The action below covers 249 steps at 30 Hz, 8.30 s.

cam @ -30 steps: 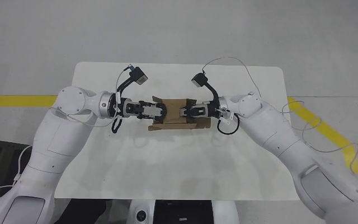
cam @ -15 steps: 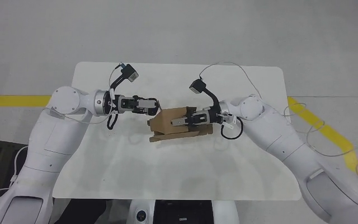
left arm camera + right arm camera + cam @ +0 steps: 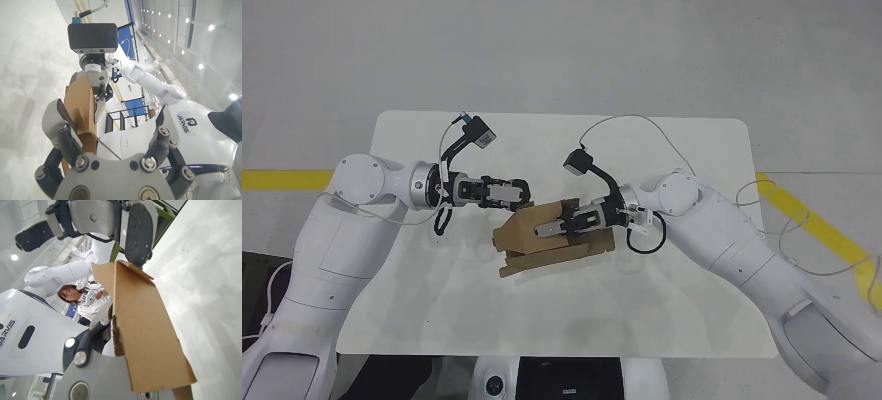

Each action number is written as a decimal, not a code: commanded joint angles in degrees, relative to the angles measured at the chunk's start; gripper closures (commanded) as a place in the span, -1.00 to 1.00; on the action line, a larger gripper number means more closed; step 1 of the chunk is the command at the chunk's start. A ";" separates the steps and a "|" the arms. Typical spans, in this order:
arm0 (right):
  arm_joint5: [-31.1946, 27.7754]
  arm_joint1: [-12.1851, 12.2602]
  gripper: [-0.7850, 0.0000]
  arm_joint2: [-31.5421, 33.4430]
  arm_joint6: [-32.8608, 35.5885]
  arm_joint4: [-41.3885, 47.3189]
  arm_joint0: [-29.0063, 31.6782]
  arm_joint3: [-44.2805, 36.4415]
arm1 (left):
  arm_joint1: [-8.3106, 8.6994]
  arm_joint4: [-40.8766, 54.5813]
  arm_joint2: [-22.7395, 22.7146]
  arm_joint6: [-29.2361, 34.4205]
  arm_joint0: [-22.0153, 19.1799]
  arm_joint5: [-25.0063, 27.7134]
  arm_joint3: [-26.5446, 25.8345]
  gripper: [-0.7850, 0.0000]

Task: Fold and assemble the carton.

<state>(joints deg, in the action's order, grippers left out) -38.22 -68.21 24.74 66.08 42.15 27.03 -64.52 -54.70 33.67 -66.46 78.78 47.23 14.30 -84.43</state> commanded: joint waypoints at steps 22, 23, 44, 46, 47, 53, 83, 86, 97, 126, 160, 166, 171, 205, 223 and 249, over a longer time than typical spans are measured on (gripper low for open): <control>-8.48 1.17 1.00 5.28 -8.50 -2.47 0.31 5.55 | 0.23 -3.46 -0.59 -2.68 1.58 -0.07 -2.34 -1.00; -8.85 1.10 1.00 5.46 -8.87 -2.65 0.24 5.88 | 0.20 -3.32 -0.45 -2.52 1.59 -0.14 -2.39 -1.00; -12.88 -1.84 1.00 7.57 -12.90 -6.65 -0.60 9.12 | -0.26 -3.44 2.35 -0.90 2.41 -0.70 -4.84 -1.00; -12.75 -2.08 1.00 7.56 -12.77 -6.94 -0.58 8.79 | -0.32 -3.52 2.58 -0.85 2.37 -0.74 -4.78 -1.00; -12.74 -2.20 1.00 7.55 -12.76 -7.01 -0.53 8.64 | -0.34 -3.50 2.68 -0.82 2.34 -0.75 -4.74 -1.00; -12.02 -3.05 1.00 6.90 -12.05 -7.05 -0.15 7.83 | -0.40 -3.28 2.42 -1.22 2.01 -0.62 -4.06 -1.00; -5.70 0.96 1.00 14.45 -5.72 -4.76 3.61 4.67 | 1.54 -11.91 -7.23 -6.61 2.34 2.28 1.91 -1.00; -4.01 1.78 1.00 15.41 -4.02 -4.29 4.23 1.96 | 1.49 -13.86 -6.45 -7.88 2.21 1.63 3.62 -1.00; -2.67 3.63 1.00 18.57 -2.68 -3.17 6.55 -4.05 | 0.36 -20.44 0.23 -10.39 0.08 0.90 6.06 -1.00; -2.68 1.11 1.00 13.89 -2.69 -1.43 5.13 -4.20 | 0.01 -19.27 2.19 -8.84 -0.76 2.15 5.06 -1.00; -9.82 0.96 1.00 17.60 -9.96 -5.91 5.45 0.88 | 0.08 -20.89 4.36 -6.97 0.88 2.66 1.26 -1.00; -8.64 0.18 1.00 17.07 -8.90 -7.44 5.16 0.95 | 0.27 -21.22 3.20 -8.44 0.62 2.32 2.12 -1.00; -7.18 -0.17 1.00 17.11 -7.20 -7.47 5.18 1.34 | 0.53 -20.26 1.69 -8.89 0.49 2.24 2.16 -1.00; -0.50 -1.17 1.00 15.30 -0.51 -5.37 4.21 0.96 | 1.37 -19.56 -1.00 -8.98 1.02 2.46 2.27 -1.00; 7.35 -1.68 1.00 13.41 7.34 -1.40 4.92 -1.29 | 1.76 -22.66 -2.60 -13.12 0.41 2.65 5.51 -1.00; 4.07 -2.88 1.00 14.51 4.05 -2.56 4.63 0.65 | 1.73 -22.79 -0.34 -11.04 1.55 3.48 1.73 -1.00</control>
<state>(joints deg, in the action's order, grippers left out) -34.25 -71.02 39.34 70.04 39.62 31.71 -63.84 -52.96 10.90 -66.86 67.84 48.84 17.92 -82.95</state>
